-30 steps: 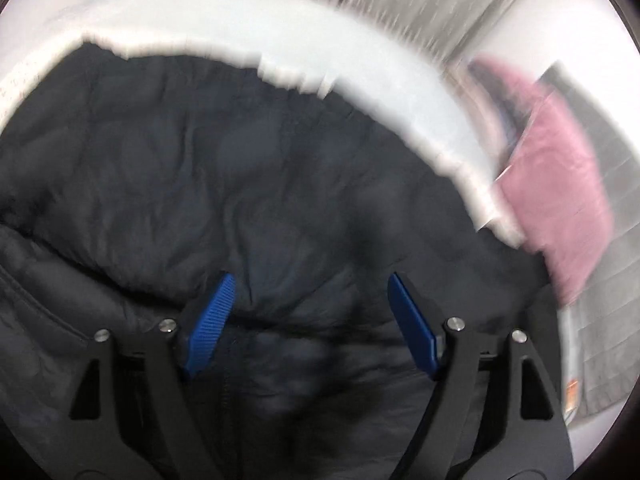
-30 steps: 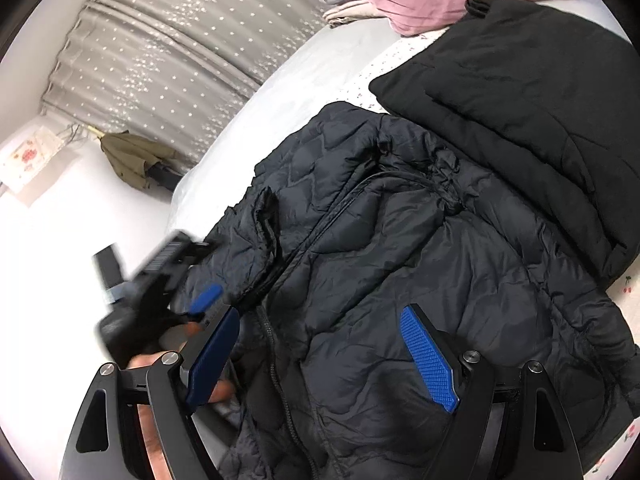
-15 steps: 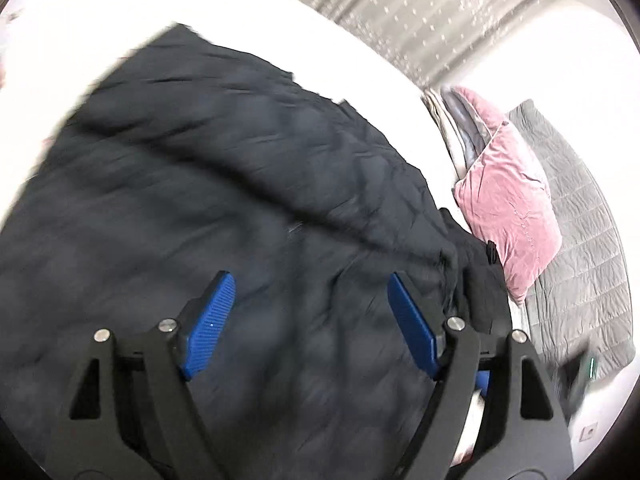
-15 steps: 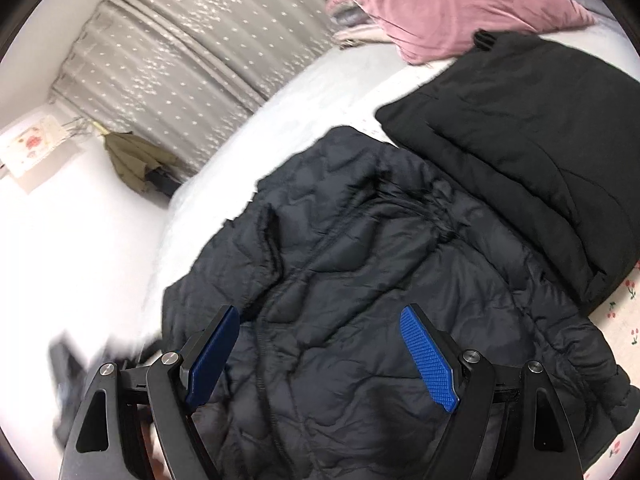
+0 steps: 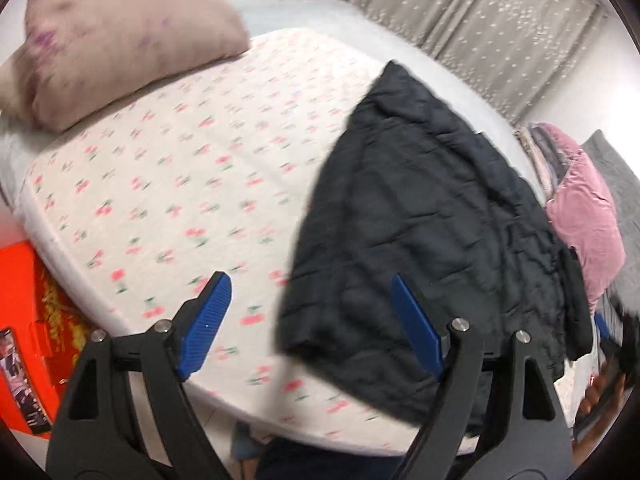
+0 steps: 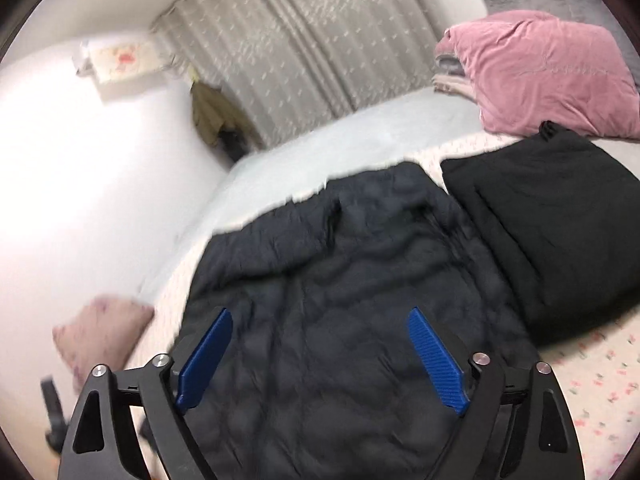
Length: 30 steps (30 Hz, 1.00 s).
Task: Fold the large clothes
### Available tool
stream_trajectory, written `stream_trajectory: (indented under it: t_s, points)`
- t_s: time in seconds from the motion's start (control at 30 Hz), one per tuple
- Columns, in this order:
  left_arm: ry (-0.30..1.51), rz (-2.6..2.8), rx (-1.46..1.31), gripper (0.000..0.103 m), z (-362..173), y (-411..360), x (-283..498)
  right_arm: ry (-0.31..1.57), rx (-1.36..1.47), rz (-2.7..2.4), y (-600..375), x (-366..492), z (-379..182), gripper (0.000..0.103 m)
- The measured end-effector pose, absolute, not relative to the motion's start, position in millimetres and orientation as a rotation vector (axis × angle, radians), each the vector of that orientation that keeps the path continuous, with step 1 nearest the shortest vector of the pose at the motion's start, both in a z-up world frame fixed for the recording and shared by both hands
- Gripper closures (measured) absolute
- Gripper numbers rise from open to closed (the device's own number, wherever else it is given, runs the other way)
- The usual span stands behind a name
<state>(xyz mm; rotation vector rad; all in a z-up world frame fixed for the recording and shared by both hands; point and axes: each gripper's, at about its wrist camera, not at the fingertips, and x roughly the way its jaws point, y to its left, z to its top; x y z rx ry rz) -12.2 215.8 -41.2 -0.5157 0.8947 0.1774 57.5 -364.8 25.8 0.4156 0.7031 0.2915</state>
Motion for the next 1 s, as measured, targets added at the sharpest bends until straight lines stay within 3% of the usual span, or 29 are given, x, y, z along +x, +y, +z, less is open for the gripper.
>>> stream_trajectory:
  t_s: [0.27,0.67,0.87,1.0]
  points:
    - [0.926,0.071,-0.492,0.021,-83,190,4,0.938,0.431,0.101,-446,4,-62,0.012]
    - [0.879,0.101,-0.468,0.021,-89,187,8,0.922,0.593,0.139,-472,10,-95,0.012]
    - [0.889,0.046,-0.538,0.035,-99,187,14,0.895,0.677,0.142,-479,14,-105,0.016]
    - [0.89,0.048,-0.513,0.054,-103,174,19,0.891,0.717,0.142,-482,15,-108,0.036]
